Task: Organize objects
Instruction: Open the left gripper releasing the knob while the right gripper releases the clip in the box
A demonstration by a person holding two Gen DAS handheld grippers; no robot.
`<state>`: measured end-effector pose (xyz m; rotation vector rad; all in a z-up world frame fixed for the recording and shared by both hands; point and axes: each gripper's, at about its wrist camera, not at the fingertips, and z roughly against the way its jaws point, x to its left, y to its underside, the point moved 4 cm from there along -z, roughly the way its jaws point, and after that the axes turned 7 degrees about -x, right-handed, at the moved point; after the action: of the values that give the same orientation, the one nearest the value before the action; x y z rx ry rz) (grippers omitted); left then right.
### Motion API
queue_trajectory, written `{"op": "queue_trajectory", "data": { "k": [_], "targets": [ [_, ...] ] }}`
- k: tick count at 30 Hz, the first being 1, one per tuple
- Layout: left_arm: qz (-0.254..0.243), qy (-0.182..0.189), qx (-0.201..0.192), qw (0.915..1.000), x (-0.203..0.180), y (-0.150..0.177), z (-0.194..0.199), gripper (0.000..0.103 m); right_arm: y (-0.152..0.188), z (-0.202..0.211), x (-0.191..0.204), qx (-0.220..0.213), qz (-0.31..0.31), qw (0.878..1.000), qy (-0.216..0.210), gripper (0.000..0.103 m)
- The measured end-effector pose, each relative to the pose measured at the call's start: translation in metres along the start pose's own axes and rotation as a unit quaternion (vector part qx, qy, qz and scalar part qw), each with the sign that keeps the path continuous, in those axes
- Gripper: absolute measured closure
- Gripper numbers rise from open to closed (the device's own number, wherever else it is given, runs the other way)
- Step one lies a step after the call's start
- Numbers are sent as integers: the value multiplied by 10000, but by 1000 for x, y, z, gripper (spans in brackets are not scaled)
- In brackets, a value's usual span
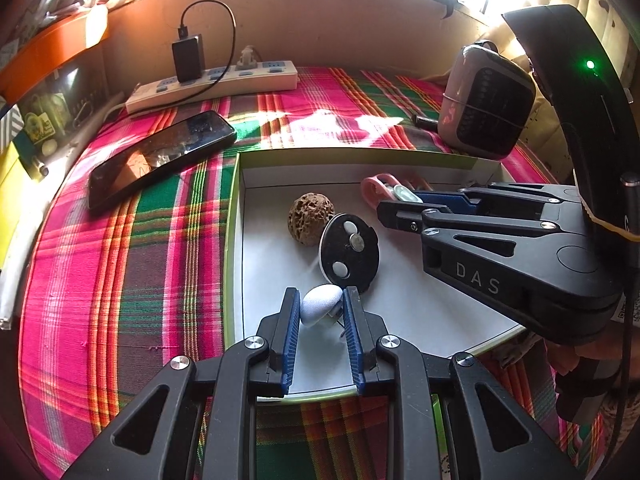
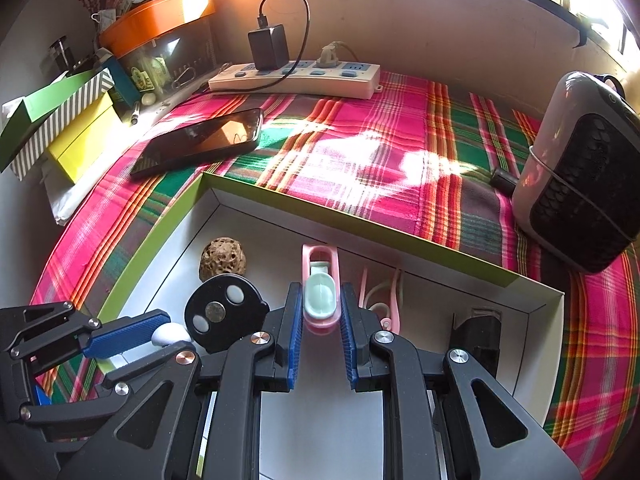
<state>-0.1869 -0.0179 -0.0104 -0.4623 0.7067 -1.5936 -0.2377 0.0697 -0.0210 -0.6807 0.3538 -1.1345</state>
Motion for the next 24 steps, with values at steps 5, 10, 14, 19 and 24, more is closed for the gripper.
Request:
{"op": "queue_trajectory", "data": {
  "k": [5,10,14,19,24],
  "targets": [
    [4,2,-1,10000,-1,1,-1,83,0,-1,1,1,6,10000,-12,84],
    [1,2,0,10000,-1,1,-2,82,0,-1,2,0,-3,10000,-14,84],
    [8,13,-3,10000,-2,1,-1,80,0,-1,2,7,-5,10000,7,84],
    [7,21,0,10000,-2,1,0,79,1,0,2,-14,-47,10000,0,84],
    [23,66,4,10000,-3,2,1,73,1,5,2,-73,-78,9999,15,81]
  ]
}}
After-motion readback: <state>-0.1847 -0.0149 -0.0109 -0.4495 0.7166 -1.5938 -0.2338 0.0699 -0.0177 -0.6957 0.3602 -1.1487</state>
